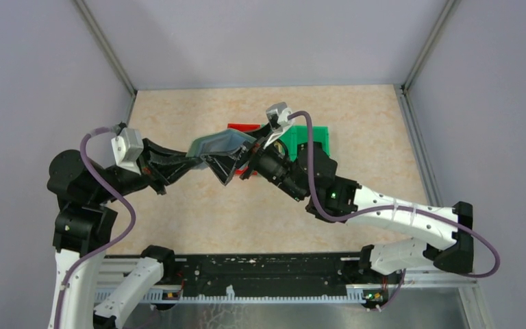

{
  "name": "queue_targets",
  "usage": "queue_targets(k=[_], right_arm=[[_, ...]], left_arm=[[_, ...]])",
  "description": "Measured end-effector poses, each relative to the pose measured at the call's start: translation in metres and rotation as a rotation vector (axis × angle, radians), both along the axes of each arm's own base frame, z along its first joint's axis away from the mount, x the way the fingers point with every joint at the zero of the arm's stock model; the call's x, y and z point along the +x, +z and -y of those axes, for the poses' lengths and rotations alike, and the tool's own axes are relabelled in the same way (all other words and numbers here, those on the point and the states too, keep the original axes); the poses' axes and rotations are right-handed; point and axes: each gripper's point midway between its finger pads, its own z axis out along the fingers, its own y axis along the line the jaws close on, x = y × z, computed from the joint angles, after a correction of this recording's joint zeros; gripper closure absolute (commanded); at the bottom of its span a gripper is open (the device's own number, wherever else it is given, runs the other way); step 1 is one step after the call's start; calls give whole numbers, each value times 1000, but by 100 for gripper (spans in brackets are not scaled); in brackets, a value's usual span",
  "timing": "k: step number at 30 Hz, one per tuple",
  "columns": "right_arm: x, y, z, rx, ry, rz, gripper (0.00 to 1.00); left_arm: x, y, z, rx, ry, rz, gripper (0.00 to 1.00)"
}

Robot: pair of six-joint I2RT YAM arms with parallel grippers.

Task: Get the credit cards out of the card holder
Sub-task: Remove the credit card from the card holder.

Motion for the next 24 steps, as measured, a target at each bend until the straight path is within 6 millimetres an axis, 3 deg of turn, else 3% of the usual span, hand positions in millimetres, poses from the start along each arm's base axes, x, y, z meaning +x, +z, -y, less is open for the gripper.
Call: queue_targets(k=[5,11,24], right_arm=[[7,-3,1,-12,-45,2,24],[1,-1,3,10,-32,16,38],[-12,9,18,69,15,50,27]], left_arm=[[-6,-1,2,3,-33,-6,100],[-10,-2,5,-2,-68,-33,100],[-19,5,8,-27,-109,-74,100]])
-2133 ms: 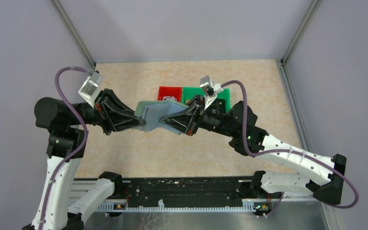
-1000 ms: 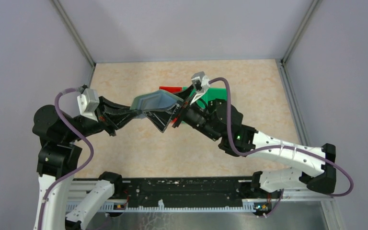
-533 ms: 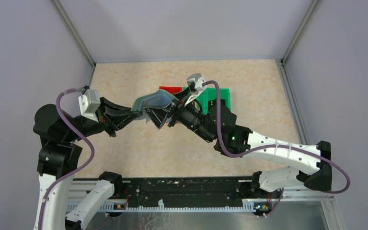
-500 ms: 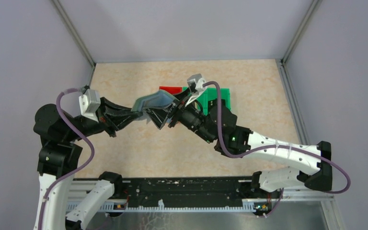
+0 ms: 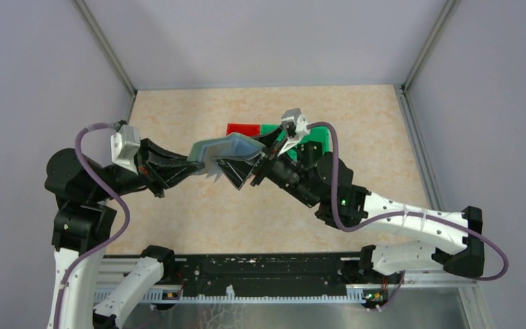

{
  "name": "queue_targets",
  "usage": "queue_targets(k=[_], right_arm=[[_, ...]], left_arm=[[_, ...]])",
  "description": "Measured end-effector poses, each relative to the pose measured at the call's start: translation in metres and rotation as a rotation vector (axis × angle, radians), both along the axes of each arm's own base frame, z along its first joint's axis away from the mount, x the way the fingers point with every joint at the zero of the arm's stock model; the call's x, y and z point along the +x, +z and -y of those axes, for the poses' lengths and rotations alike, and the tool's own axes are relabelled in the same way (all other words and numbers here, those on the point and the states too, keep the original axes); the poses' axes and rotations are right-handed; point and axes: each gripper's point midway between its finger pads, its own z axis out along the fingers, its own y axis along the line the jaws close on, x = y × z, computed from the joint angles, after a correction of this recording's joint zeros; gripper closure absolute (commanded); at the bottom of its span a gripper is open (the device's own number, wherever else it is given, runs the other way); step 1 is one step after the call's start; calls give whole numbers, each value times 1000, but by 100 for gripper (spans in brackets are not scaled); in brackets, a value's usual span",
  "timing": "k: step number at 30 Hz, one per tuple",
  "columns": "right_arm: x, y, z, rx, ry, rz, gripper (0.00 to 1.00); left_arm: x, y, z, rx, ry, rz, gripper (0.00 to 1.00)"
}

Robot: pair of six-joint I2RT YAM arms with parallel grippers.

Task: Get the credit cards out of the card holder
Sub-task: Remove the credit card from the card holder.

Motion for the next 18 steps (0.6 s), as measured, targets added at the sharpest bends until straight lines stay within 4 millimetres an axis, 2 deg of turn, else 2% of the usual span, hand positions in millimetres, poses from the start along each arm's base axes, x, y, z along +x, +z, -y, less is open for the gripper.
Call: queue_targets(k=[5,9,18], right_arm=[[-7,3,7,7,26,14,12],[-12,9,26,19,22,19,3],[-7,21,81,6,-102,37,1]], left_arm=[[5,4,-2,-7,36,-3,100],[8,8,-4,-14,63,3,100],[15,8,-3,-26,72,-47,100]])
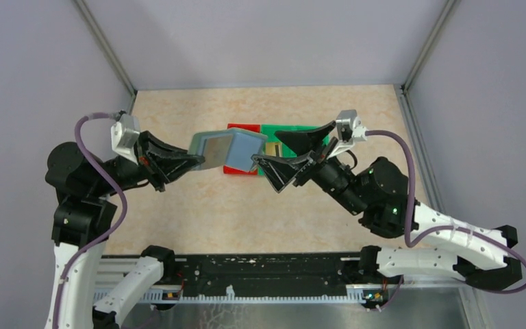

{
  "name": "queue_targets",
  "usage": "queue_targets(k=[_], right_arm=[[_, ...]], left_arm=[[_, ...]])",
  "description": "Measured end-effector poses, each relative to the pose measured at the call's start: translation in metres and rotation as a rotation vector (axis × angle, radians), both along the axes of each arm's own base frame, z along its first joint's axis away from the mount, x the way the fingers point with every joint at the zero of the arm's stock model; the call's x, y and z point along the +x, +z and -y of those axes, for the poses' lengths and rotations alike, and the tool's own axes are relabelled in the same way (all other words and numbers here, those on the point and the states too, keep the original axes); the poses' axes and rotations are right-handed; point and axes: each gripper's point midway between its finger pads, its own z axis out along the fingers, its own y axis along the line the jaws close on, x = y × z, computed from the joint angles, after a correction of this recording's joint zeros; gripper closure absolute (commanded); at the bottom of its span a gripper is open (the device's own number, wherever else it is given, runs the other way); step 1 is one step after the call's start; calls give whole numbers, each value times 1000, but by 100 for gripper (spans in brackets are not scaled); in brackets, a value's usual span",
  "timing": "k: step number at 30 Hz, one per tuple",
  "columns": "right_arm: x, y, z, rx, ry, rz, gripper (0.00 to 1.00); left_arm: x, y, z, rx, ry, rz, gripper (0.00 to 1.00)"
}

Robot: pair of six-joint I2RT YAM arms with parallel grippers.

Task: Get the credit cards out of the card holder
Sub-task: Remove the credit card from the card holder.

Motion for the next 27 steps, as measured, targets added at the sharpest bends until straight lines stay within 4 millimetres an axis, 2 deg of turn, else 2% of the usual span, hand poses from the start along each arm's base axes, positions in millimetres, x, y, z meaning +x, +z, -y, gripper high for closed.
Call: queue_targets(k=[2,4,7,9,13,17,23,27], right_arm=[[0,0,3,-39,-9,25,1],[-4,9,0,-76,8,60,1],[-14,33,-13,-114,78,127,1],[-22,37,-28,-153,153,164,1],[-30,18,-48,-251,272,177,4],[-26,-6,-53,-323,355,147,14],[-29,-10,-48,-308,451,114,40],[-42,-14,-49,-301,535,95,46]], left_arm=[[-2,-2,3,-7,-30,-39,100],[-6,-3,7,-17,-74,-90,100],[-14,-5,13,-32,-157,-168,100],[-20,-10,17,-39,-216,-219,100],[-31,-16,21,-43,-320,-314,100],[-42,-12,22,-43,-402,-357,100],[-54,-8,21,-32,-477,-393,100],[-58,-5,20,-28,-496,-381,100]])
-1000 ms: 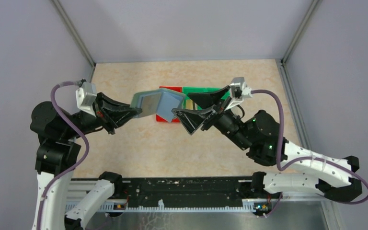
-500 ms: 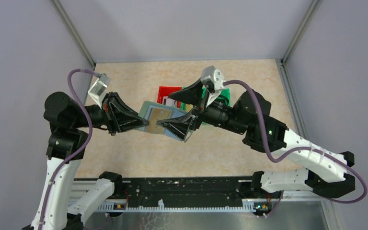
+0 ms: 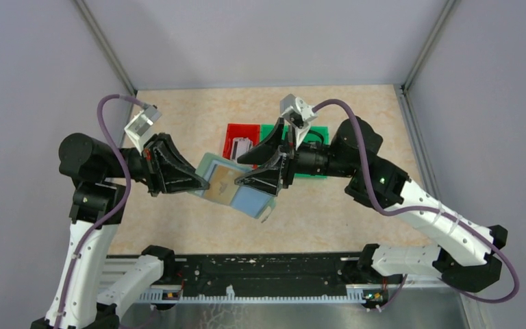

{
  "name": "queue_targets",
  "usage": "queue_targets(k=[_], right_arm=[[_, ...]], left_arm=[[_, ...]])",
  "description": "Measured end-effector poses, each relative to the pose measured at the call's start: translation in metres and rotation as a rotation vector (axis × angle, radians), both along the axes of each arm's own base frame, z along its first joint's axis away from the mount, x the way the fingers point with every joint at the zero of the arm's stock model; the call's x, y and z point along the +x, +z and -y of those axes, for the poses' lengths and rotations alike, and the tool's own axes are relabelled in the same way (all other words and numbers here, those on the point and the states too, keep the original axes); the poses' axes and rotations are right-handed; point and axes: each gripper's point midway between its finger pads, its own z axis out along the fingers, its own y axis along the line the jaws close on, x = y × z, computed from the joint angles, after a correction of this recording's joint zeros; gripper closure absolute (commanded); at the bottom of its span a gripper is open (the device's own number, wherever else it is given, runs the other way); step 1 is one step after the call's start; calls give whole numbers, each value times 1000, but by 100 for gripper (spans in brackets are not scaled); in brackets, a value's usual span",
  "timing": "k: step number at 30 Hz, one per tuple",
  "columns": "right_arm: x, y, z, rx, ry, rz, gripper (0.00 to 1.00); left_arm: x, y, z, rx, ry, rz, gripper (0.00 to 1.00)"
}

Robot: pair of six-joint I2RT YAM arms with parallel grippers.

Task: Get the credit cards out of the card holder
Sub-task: Remove the credit card from the card holder.

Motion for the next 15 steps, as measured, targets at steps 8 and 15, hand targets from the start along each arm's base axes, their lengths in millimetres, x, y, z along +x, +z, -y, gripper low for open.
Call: queue_targets(k=[8,15], right_arm=[[-8,-18,4,-28,46,-50,50],[-5,-30,8,-40,11,-89,94]], left_arm=[[4,6,0,8,37,55,100],[18,13,-3,11,182,193,100]])
